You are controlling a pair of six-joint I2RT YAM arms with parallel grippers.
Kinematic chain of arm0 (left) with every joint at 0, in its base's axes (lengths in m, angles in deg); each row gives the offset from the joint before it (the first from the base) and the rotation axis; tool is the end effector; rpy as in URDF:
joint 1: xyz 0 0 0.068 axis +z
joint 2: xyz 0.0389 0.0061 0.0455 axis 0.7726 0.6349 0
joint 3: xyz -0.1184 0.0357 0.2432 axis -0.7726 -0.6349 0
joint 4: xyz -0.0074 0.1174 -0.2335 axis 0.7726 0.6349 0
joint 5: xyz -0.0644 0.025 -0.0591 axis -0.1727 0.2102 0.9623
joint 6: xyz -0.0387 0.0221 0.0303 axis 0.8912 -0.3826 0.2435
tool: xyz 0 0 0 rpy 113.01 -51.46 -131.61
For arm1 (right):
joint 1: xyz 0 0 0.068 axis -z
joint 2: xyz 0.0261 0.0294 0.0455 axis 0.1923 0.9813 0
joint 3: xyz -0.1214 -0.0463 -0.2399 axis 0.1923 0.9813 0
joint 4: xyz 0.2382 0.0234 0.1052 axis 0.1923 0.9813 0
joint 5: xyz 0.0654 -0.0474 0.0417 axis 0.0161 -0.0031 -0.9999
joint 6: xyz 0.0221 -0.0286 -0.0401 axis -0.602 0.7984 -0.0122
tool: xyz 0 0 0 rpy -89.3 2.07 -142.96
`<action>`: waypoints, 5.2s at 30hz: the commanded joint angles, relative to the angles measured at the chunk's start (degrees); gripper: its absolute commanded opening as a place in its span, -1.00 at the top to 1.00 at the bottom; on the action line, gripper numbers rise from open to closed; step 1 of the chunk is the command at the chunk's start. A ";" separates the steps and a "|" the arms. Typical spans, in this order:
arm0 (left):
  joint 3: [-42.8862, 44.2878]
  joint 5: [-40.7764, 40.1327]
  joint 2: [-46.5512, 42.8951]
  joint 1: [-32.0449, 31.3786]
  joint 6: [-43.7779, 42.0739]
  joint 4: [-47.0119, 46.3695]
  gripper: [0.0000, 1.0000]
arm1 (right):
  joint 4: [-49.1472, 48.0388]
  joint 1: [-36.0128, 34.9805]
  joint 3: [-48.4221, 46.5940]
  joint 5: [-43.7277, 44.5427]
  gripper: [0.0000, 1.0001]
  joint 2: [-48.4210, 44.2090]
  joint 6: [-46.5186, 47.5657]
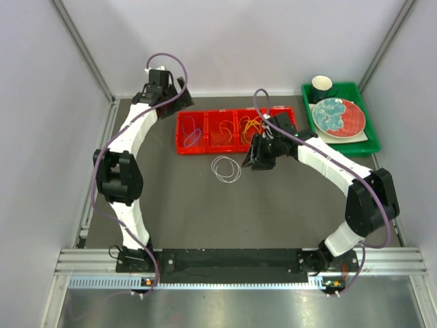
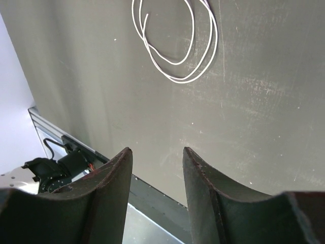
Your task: Untangle the cables
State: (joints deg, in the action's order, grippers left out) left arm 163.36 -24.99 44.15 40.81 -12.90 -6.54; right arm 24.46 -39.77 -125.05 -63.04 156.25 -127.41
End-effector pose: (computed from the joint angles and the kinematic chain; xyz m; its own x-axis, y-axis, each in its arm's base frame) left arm 0.4451 -0.0776 0.3221 -0.6243 -0.4077 -0.6663 -0.1480 0.8993 -0.4115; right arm 0.2893 0.1728 0.2611 -0.9532 0.1454 -0.2650 -0.0417 0.8051 0.5917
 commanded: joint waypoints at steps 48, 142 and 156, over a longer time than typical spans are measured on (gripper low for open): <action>-26.07 -10.27 -0.59 -23.97 1.29 1.02 -0.04 | 6.54 0.30 5.42 10.16 0.20 -4.45 -3.86; 31.85 -15.63 -19.93 -11.58 -10.22 -13.92 1.00 | 0.48 -2.34 -1.09 -3.73 0.03 -3.05 -0.09; 31.50 -21.77 -17.55 -11.49 -10.92 -23.59 1.00 | 0.65 -2.34 -1.88 -3.90 0.03 -1.20 0.00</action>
State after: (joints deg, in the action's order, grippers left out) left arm 193.26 -44.09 26.07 29.11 -23.24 -23.46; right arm 24.98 -41.35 -124.09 -66.67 154.37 -128.56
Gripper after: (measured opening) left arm 0.009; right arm 0.486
